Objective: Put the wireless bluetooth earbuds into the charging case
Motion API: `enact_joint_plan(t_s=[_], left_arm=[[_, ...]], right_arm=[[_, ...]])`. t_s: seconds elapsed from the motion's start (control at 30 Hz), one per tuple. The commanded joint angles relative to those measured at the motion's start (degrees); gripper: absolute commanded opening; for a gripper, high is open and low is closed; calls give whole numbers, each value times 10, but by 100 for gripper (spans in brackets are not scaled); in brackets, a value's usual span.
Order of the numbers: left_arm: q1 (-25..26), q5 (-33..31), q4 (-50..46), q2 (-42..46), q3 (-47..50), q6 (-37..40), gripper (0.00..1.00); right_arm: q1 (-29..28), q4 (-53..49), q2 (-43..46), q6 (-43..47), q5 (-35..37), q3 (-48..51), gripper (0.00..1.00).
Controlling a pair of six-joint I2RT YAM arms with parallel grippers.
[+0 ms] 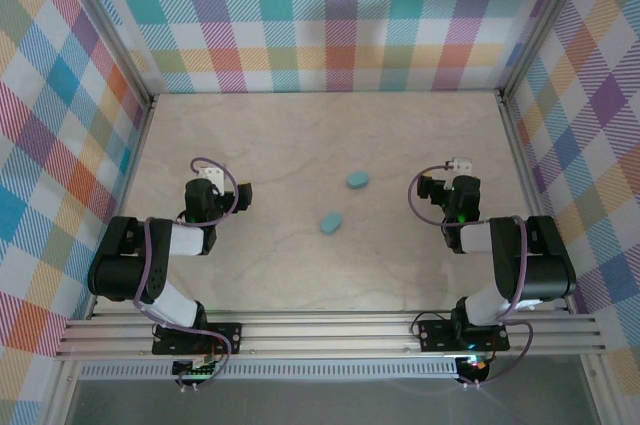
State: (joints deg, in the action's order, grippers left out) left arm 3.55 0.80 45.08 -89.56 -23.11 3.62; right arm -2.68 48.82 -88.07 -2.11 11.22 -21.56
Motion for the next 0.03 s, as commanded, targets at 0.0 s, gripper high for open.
enact_joint_plan(t_s=[0.0], left_arm=[[-7, -5, 9, 0, -11, -9, 100]], right_arm=[[4, 12, 3, -3, -12, -7, 100]])
